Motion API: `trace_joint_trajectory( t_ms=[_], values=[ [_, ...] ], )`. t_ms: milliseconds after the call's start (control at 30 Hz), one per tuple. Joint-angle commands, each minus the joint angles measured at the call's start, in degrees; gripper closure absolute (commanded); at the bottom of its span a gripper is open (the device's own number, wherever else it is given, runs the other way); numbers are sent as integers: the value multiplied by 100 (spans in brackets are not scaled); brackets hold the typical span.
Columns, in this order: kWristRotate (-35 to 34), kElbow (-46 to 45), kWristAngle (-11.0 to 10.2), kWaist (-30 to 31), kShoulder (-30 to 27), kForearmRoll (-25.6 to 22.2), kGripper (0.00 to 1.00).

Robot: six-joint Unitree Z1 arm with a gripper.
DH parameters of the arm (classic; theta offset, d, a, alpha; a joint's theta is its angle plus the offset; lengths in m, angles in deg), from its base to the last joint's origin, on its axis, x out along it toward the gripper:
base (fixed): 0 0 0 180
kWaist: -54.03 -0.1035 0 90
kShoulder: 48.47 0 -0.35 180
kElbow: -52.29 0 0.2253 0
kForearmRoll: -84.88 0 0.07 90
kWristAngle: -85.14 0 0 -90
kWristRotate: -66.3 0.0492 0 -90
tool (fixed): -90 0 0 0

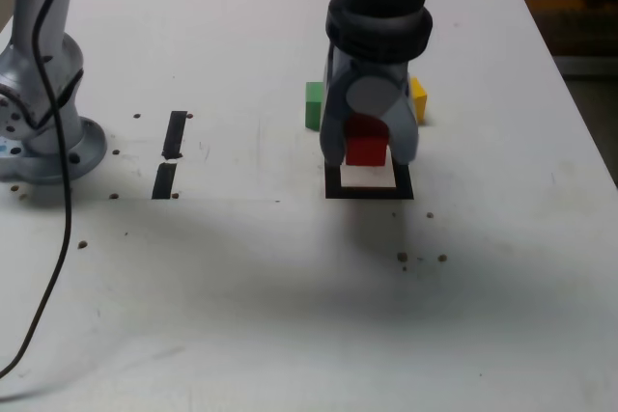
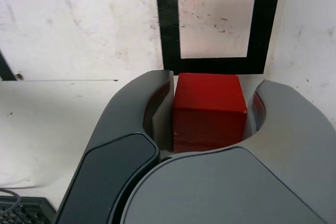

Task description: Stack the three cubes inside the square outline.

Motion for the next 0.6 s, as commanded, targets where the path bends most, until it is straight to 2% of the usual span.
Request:
trace_joint_trajectory(
  t_ms=[0,167,567],
  values=[
    [41,-138,76,-68,41,166,81],
    [80,-440,167,-205,59,534,81],
    [224,-673,147,-317,137,887,81]
  ],
)
